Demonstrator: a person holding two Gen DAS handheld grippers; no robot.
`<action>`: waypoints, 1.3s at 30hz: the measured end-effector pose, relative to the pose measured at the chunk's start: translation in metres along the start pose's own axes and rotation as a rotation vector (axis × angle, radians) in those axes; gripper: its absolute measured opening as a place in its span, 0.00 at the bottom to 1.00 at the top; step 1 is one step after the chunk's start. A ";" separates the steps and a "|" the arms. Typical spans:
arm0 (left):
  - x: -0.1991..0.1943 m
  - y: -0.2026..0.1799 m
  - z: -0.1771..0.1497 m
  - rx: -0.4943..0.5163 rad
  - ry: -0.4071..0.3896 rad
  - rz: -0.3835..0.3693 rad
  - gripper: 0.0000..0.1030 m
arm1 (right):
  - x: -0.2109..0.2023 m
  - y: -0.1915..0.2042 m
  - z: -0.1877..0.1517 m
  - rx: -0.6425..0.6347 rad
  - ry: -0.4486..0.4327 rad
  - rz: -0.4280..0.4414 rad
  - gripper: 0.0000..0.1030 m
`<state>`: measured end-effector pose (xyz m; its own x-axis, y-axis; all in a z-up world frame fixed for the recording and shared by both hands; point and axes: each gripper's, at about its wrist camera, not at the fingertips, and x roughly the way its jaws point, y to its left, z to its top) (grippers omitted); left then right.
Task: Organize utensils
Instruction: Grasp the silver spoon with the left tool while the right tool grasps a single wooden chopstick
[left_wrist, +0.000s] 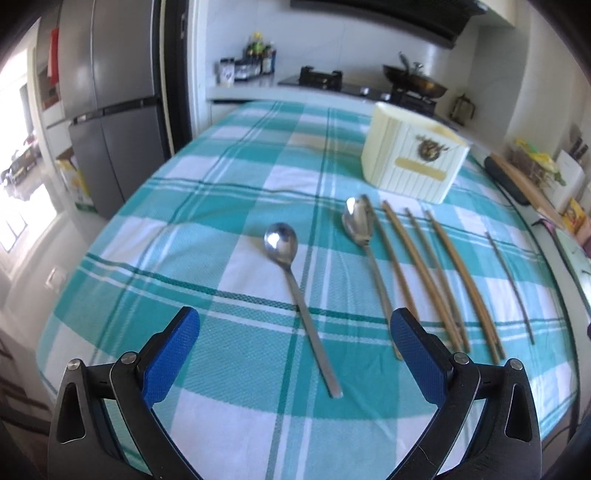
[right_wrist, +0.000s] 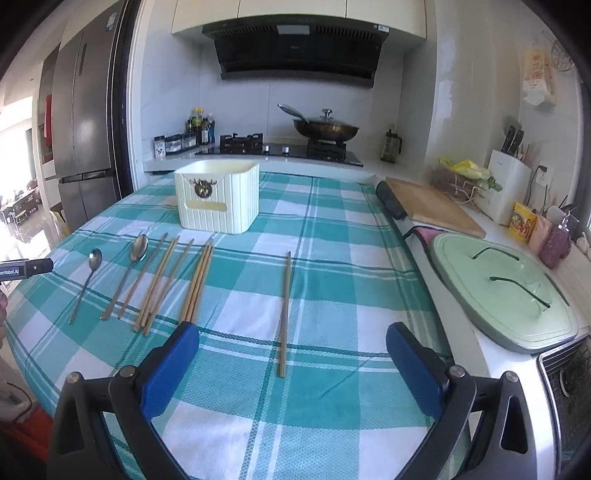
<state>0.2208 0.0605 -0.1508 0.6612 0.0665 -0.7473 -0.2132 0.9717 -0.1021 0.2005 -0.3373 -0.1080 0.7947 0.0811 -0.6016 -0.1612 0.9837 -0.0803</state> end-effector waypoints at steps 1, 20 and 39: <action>0.008 -0.001 0.001 -0.006 0.010 0.009 1.00 | 0.009 -0.001 0.002 0.004 0.022 0.004 1.00; 0.072 0.024 -0.011 0.073 0.139 0.128 1.00 | 0.168 0.006 0.018 -0.008 0.327 0.074 0.74; 0.103 0.027 0.023 0.181 0.322 0.044 1.00 | 0.184 -0.010 0.017 -0.053 0.514 0.132 0.52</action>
<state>0.2998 0.0988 -0.2153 0.3882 0.0620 -0.9195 -0.0869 0.9957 0.0304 0.3584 -0.3297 -0.2044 0.3785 0.1012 -0.9201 -0.2802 0.9599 -0.0097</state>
